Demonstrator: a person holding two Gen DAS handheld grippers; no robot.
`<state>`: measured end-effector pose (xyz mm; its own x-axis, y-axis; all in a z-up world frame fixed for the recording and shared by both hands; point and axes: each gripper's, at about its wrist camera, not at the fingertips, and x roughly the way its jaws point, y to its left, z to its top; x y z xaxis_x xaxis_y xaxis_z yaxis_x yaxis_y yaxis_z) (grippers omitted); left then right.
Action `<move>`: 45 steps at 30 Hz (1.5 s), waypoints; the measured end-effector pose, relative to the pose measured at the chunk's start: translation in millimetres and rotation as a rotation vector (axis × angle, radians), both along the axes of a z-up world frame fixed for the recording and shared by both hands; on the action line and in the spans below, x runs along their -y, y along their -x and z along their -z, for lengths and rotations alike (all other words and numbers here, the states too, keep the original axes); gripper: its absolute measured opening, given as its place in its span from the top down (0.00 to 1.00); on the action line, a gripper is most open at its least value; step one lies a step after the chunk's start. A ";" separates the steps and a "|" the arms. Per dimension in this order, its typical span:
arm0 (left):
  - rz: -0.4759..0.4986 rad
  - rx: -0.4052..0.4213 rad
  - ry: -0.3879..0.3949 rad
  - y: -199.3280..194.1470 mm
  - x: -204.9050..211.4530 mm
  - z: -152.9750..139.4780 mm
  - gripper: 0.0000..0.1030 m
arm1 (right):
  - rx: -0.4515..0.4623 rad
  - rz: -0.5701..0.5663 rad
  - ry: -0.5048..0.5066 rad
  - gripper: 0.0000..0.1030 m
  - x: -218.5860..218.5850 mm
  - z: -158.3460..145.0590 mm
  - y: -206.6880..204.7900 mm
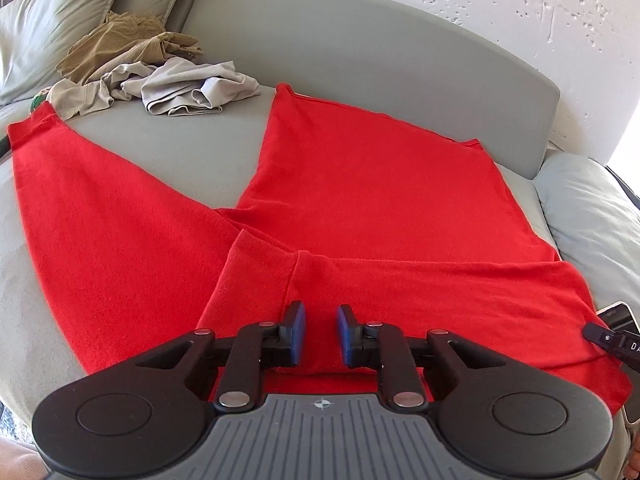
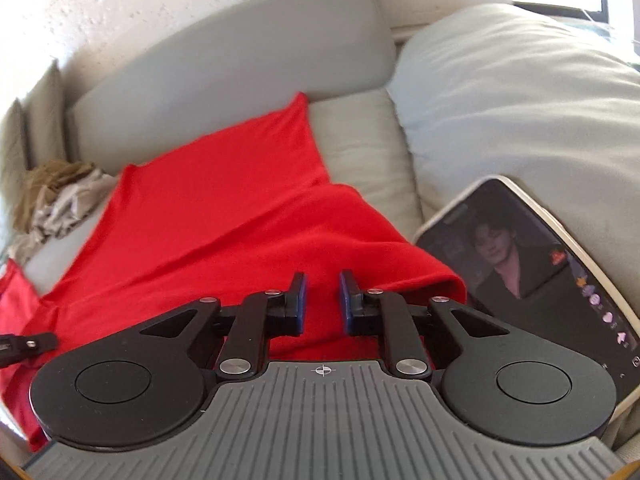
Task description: Fold clothes
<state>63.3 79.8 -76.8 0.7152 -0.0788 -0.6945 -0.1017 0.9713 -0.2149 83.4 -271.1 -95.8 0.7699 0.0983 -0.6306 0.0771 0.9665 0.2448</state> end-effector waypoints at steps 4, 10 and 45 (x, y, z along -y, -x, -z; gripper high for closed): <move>-0.002 -0.008 0.024 -0.4 -3.5 1.1 0.82 | -0.062 0.139 0.108 0.84 6.3 -1.2 2.1; -0.006 -0.015 0.058 -1.7 -8.4 1.6 0.81 | 0.003 0.137 0.081 0.80 10.6 -27.6 -5.0; 0.025 -0.028 0.050 -5.1 -10.0 1.6 0.77 | -0.452 -0.086 -0.470 0.64 67.5 10.4 -135.1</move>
